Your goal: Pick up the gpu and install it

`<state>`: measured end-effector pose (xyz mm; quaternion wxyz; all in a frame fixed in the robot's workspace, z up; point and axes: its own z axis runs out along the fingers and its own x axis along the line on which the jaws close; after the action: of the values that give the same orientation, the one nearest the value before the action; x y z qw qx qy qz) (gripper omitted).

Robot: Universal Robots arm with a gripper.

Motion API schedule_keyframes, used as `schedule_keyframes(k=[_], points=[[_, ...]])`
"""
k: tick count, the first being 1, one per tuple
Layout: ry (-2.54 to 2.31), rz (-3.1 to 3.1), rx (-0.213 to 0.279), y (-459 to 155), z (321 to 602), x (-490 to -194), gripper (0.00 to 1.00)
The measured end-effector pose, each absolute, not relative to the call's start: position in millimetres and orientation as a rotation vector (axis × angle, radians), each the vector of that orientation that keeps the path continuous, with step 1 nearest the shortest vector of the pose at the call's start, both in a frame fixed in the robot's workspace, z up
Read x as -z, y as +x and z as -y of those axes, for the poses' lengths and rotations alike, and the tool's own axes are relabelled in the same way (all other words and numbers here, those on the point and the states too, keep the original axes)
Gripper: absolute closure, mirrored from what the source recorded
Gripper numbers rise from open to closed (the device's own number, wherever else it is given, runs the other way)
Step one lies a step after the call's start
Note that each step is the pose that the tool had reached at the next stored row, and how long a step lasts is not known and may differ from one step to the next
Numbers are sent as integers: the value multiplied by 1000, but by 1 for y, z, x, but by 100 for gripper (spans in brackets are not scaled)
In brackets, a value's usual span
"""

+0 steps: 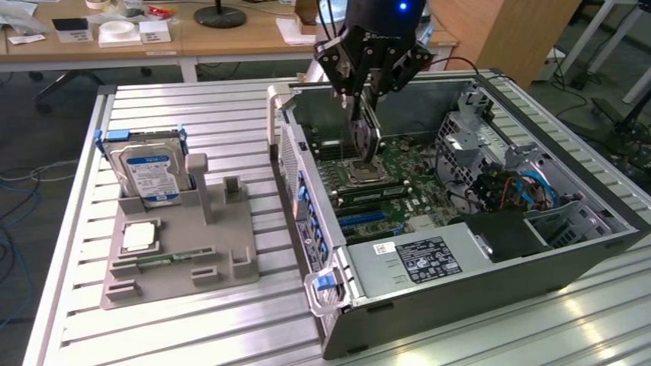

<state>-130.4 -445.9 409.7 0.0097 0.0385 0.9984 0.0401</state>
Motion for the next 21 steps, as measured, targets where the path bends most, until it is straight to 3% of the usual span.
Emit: schedule_keyframes(k=[21], points=[[120, -3117, -125, -87, 445, -410, 73]])
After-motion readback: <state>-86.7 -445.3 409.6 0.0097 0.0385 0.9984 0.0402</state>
